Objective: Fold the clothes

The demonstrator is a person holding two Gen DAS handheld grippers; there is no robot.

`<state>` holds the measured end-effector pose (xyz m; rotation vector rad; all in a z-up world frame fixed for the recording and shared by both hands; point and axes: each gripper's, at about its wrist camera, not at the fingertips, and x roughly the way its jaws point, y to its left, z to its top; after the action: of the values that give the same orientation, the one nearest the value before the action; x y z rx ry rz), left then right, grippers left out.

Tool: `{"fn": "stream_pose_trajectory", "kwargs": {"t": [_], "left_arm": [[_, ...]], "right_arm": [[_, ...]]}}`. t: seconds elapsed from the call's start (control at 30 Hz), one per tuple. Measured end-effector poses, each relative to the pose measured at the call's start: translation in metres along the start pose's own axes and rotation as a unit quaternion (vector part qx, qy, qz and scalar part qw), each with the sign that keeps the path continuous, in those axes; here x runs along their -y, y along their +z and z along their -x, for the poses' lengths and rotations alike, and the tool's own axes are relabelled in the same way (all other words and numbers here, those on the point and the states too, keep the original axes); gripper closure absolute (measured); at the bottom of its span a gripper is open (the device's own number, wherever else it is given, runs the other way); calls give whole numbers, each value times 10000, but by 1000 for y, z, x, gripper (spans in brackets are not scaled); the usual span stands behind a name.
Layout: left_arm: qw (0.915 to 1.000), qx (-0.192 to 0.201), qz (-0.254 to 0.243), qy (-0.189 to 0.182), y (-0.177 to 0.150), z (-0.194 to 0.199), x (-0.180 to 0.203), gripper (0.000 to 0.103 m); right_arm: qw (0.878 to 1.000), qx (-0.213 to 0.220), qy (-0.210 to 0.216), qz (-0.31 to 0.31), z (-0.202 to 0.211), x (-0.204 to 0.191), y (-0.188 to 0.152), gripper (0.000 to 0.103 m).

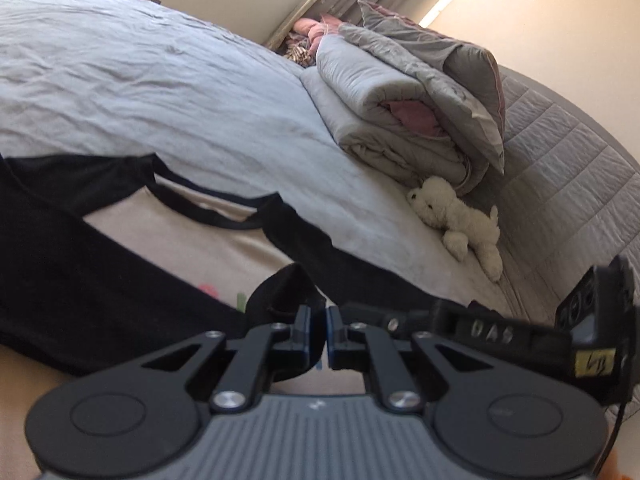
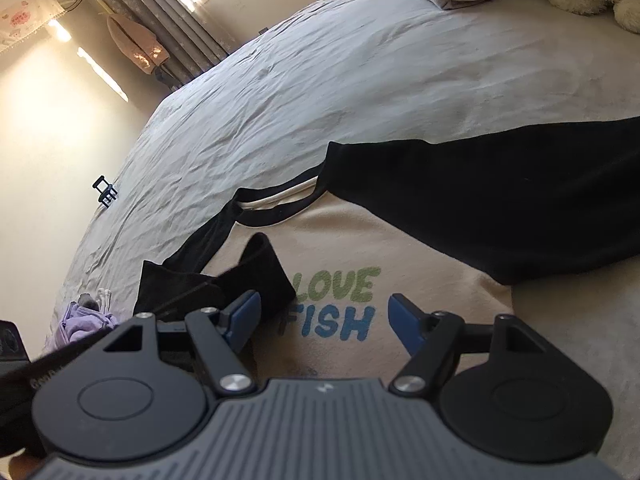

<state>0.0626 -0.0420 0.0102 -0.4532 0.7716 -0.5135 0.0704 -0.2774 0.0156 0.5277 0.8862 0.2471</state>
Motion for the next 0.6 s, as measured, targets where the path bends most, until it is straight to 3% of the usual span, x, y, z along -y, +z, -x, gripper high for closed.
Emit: {"fn": "stream_pose_trajectory", "kwargs": {"t": [0.17,0.23,0.3,0.6], "left_arm": [[9996,-233,-149,-47,-12,-9,3,89],[9994,-250,-215,-52,-13,-9,4,77],[9993,-241,-268,-57,-14,-8,6,56],[9988,-132,-466,40,-8,6,8,44]], "right_arm": [[10000,13,-4,-73,4,4,2,28],[10000,-4,-7,-80,4,4,2,29],[10000,-25,-15,-73,4,4,2,29],[10000,-50,-65,3,3,4,1,29]]}}
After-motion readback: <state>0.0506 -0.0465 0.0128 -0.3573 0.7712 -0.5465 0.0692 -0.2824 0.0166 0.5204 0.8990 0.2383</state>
